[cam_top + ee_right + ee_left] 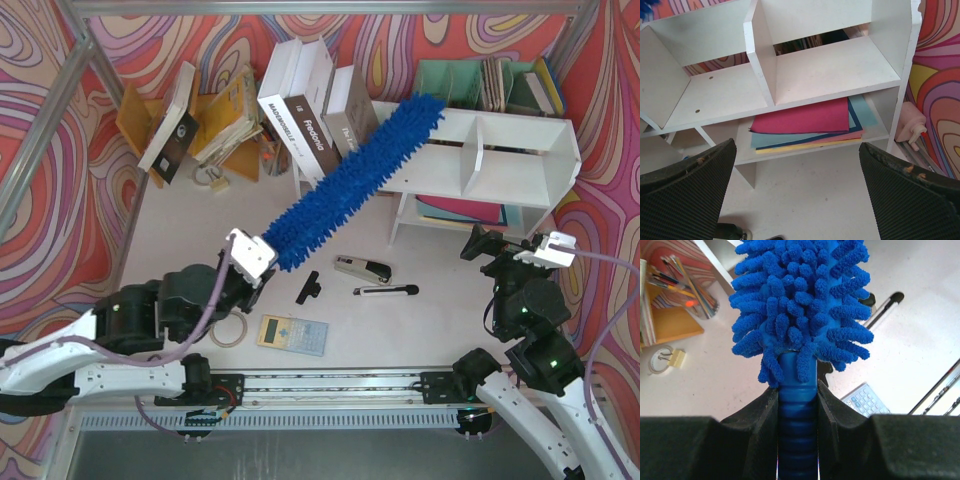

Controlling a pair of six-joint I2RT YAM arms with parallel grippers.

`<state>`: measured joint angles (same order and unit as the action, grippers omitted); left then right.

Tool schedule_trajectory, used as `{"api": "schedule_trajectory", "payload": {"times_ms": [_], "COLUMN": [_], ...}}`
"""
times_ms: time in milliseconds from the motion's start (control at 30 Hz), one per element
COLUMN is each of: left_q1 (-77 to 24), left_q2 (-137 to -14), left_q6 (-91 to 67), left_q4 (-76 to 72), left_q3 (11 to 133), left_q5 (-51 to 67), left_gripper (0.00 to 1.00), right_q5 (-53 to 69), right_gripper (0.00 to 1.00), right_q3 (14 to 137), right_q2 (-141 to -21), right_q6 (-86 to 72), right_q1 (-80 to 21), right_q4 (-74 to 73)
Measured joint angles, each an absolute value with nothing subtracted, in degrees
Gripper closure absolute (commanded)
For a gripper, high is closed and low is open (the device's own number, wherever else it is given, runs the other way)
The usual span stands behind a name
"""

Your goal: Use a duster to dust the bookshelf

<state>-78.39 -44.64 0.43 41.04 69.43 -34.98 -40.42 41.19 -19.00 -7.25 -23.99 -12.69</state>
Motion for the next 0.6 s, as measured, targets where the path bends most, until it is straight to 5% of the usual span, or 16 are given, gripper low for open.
{"api": "schedule_trajectory", "payload": {"times_ms": [600], "left_q1": [-77.67], "left_q2": [-45.28], "left_q6": [-0.23], "left_q4": [39.05], "left_q3": [69.91], "left_q5": [-32.71], "left_gripper": [1.0], "right_q5": [-40.4], "right_gripper": [0.01], "right_q3": [41.17], "right_q2": [-18.92], "right_q6": [-7.27], "right_q1": [-23.99], "right_q4": [-12.71]}}
